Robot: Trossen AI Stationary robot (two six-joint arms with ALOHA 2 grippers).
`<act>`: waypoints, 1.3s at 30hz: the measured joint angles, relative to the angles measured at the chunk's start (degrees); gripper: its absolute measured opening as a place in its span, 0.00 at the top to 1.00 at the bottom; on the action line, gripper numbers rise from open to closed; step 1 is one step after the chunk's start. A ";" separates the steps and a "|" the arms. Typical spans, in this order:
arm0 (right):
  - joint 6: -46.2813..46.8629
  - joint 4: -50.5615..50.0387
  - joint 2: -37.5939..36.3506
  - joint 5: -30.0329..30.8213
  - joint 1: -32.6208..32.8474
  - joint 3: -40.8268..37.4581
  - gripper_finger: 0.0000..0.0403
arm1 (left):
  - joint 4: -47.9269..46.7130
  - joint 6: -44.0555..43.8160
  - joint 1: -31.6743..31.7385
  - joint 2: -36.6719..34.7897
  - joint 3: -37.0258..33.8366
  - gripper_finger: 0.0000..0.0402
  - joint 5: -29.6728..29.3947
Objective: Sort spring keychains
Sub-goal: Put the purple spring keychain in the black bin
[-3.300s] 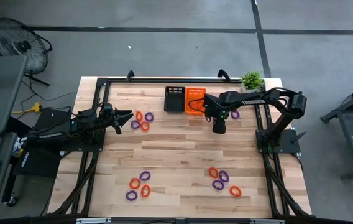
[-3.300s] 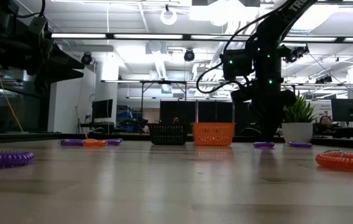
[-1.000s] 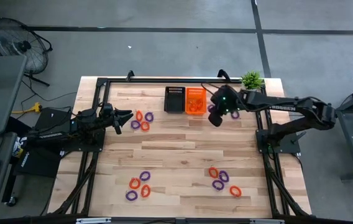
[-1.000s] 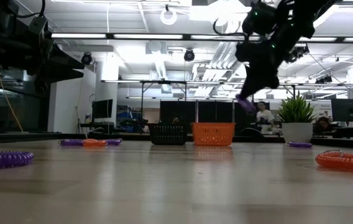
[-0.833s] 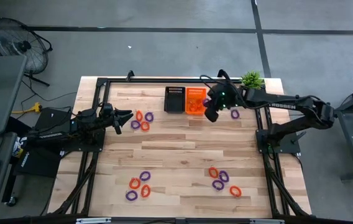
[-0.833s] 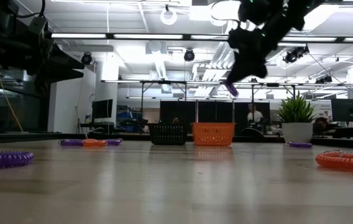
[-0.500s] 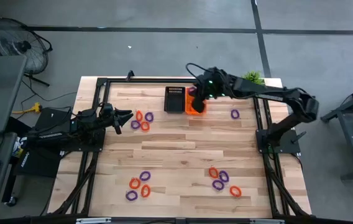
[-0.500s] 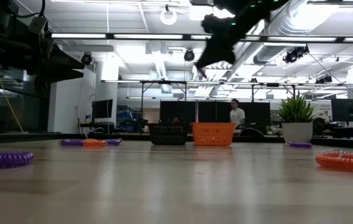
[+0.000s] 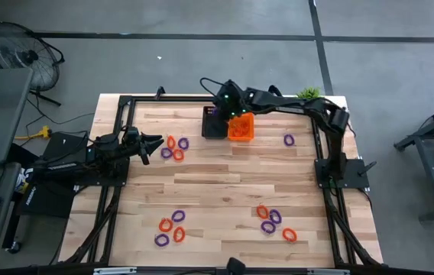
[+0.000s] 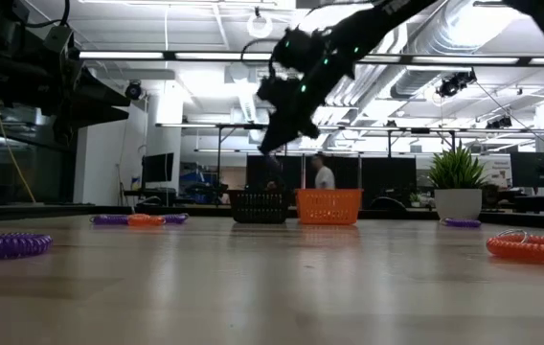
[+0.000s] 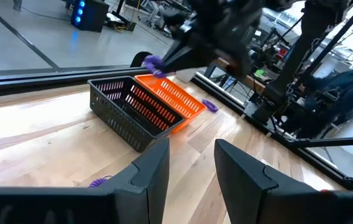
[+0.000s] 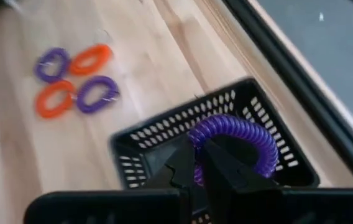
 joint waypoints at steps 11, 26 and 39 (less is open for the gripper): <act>2.67 0.28 3.49 -1.64 -0.68 -0.03 0.95 | 0.00 0.01 0.00 0.01 0.01 0.69 0.02; 6.56 0.02 3.46 -1.74 -0.68 -0.03 0.64 | -0.01 0.01 -0.01 0.01 0.00 0.69 0.02; 7.62 -25.24 3.09 4.56 -3.27 10.43 0.62 | 0.01 0.00 0.01 0.00 0.02 0.69 0.02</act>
